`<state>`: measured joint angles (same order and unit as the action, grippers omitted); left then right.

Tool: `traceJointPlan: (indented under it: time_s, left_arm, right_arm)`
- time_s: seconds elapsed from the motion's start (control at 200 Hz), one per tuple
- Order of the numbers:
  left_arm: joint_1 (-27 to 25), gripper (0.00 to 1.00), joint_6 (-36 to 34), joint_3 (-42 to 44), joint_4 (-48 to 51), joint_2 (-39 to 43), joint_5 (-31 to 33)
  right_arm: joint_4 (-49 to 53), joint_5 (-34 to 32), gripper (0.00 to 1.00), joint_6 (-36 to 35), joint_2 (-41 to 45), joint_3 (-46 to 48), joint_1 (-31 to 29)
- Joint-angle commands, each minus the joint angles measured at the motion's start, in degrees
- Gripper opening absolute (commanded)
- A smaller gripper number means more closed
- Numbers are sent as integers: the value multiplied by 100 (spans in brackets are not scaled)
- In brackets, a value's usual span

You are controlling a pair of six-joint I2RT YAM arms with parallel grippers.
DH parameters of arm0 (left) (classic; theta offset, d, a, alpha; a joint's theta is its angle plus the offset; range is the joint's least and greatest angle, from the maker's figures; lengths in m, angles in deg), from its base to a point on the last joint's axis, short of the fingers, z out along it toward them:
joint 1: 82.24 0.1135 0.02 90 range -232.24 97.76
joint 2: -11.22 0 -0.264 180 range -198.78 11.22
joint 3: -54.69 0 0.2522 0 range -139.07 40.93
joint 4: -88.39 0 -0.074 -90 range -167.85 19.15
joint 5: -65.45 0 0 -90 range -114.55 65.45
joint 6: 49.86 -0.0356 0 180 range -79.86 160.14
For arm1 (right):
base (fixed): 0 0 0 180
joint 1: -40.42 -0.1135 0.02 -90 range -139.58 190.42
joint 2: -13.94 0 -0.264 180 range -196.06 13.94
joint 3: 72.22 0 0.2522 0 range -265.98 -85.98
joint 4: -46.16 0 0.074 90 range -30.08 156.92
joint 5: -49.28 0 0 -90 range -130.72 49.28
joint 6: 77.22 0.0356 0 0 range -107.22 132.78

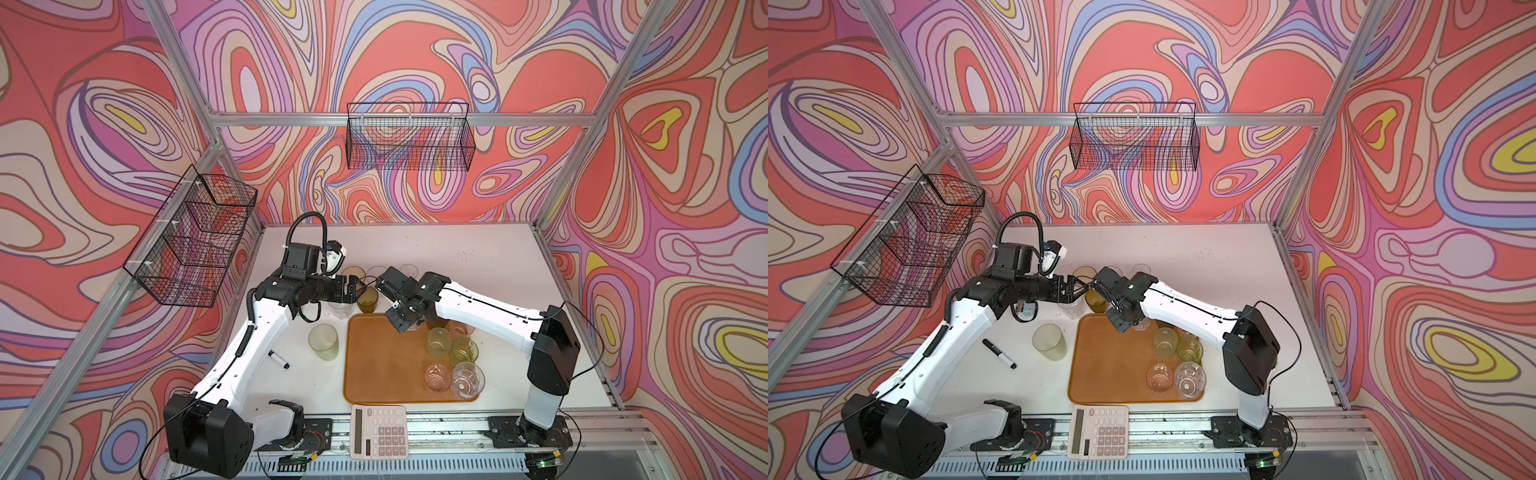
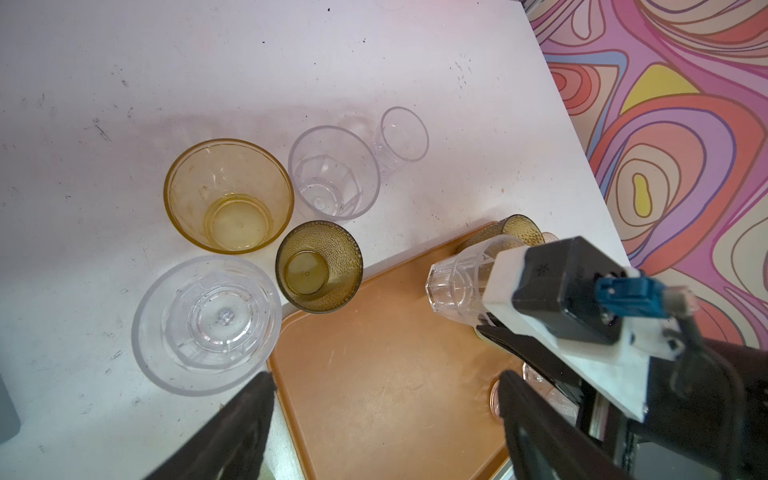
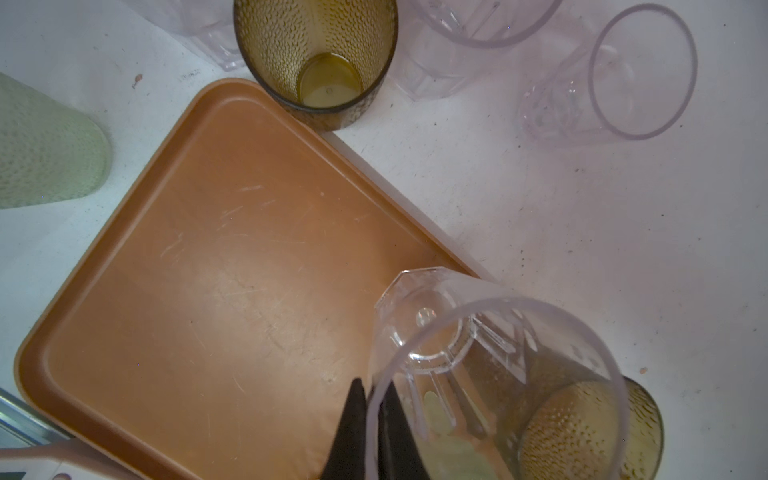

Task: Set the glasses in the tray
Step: 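Lift the clear cup with the right gripper and lower it onto the tray's far corner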

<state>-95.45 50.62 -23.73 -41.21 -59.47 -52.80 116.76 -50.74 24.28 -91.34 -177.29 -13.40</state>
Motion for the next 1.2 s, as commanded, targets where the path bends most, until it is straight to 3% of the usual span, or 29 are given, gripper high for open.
traceJointPlan:
  time_s: [0.0, 1.192]
  left_arm:
    - [-33, 87, -115, -48, 80, 54, 4]
    - [-28, 87, -108, -40, 77, 34, -5]
  right_arm:
    - [-207, -44, 0, 77, 104, 93, -41]
    - [-673, -223, 0, 97, -162, 596, -42]
